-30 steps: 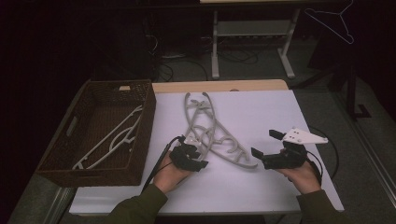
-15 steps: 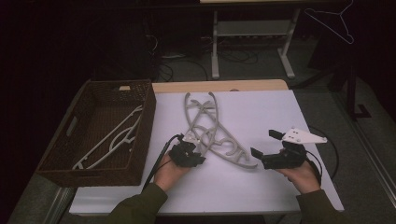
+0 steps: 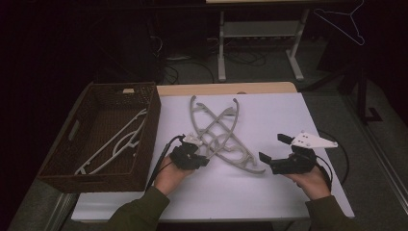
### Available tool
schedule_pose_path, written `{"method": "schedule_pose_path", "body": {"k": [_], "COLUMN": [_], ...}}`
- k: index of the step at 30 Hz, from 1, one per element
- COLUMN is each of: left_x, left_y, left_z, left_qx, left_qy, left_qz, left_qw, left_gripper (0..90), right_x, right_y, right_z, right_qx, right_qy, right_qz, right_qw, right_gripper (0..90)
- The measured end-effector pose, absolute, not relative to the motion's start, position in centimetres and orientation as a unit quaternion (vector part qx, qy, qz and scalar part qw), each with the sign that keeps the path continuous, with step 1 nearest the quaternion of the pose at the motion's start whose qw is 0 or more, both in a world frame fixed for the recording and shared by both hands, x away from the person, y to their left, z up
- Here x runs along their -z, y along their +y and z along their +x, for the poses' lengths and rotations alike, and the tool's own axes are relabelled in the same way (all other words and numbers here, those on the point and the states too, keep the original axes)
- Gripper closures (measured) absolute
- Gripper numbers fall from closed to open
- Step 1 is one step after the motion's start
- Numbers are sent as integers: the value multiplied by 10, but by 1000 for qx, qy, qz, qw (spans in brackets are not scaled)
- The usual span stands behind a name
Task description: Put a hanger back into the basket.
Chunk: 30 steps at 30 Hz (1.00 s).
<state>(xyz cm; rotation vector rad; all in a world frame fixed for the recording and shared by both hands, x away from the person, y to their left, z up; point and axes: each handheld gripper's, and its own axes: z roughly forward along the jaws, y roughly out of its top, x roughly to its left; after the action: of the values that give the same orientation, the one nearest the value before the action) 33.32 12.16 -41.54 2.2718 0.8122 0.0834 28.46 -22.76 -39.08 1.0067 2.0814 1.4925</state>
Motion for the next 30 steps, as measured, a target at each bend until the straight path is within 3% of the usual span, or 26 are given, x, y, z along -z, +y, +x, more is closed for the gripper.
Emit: {"method": "schedule_pose_path", "body": {"k": [30], "left_x": [313], "left_y": [152], "left_z": [339], "left_qx": [-46], "left_qy": [316], "left_qz": [851], "left_qw": [417], "left_gripper": [821], "right_x": [397], "right_y": [-230], "right_z": [278], "right_qx": [-533], "right_qy": [739], "right_qz": [365], "right_qw": [192], "right_gripper": [21]}}
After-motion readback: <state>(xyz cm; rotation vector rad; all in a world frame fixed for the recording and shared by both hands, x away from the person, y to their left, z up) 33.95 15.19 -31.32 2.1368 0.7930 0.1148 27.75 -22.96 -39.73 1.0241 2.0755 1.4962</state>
